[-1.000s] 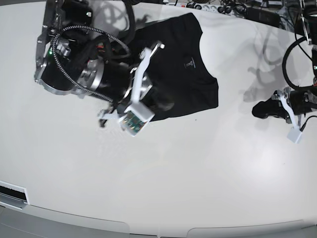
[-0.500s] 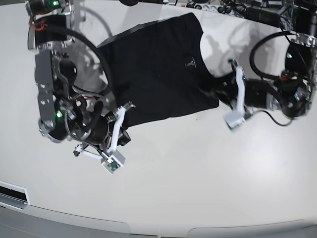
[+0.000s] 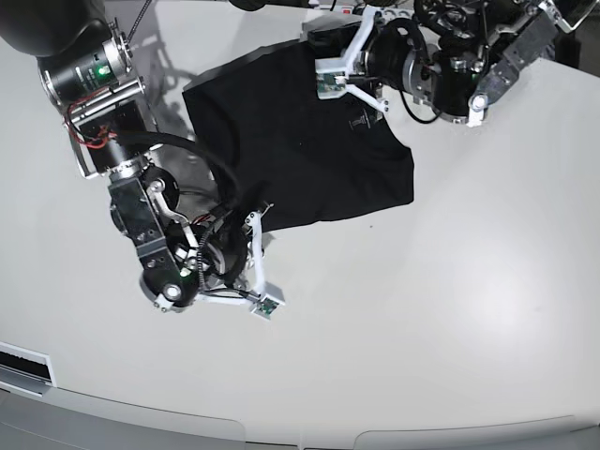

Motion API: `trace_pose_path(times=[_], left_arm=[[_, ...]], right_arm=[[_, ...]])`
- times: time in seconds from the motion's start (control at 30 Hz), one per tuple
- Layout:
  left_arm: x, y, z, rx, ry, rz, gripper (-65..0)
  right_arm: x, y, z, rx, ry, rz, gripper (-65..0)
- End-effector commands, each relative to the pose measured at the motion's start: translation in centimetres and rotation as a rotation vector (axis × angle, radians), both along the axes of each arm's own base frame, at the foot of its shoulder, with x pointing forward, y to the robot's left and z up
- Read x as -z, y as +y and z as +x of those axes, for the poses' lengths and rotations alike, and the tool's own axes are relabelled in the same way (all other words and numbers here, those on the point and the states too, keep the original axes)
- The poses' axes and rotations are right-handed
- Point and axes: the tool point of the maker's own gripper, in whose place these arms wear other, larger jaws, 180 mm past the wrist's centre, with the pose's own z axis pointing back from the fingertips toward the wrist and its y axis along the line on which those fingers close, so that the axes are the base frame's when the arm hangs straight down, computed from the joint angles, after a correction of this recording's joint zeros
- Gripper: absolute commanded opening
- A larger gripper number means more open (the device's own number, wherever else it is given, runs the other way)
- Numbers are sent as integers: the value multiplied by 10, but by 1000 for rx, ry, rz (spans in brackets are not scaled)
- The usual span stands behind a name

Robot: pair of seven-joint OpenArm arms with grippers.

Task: Layout the t-shirt on the table in an organized manner, then fold the t-shirt properly
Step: 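Grasp the folded shirt with both grippers and rotate it on the table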

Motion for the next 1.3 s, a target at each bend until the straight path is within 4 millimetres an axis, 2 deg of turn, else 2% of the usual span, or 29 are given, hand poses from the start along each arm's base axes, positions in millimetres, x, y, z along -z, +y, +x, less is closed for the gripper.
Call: trace_pose_path(times=[0.0,0.13,0.2,0.3,0.43,0.63,0.73,0.83,0.93,1.03,1.17,1.27], left_arm=[[-6,-7,2,-1,-14,-31,-650],[18,-6,-8,12,-22,30,-650],[32,0,-2,-17,-41,69,-650],[55,14,12,-34,-63,153,-650],[75,41,49,-64,-110,252,-650],[80,75,123,-151,-210,340,-650],[68,87,165,-178,-283,371,-650],[45,90,207,-220,-374,374,-650],[18,93,246,-337,-441,382,-650],[-7,89,264,-397,-441,358,-650],[-41,86,280,-509,-408,233,-650],[-63,86,281,-579,-325,77,-650]], right_arm=[[-12,-1,16,2,-44,-5,-650],[0,0,8,-24,-7,-45,-650],[2,-4,4,-31,9,-67,-650],[5,-19,3,-8,26,-103,-650],[13,-47,-6,56,89,-132,-650],[24,-79,-49,84,198,-90,-650],[21,-86,-68,110,211,-48,-650],[10,-85,-85,141,203,-5,-650],[4,-80,-101,127,155,-10,-650],[0,-83,-102,183,85,7,-650],[-1,-108,-78,397,-51,-15,-650],[-2,-117,-67,502,-87,20,-650]])
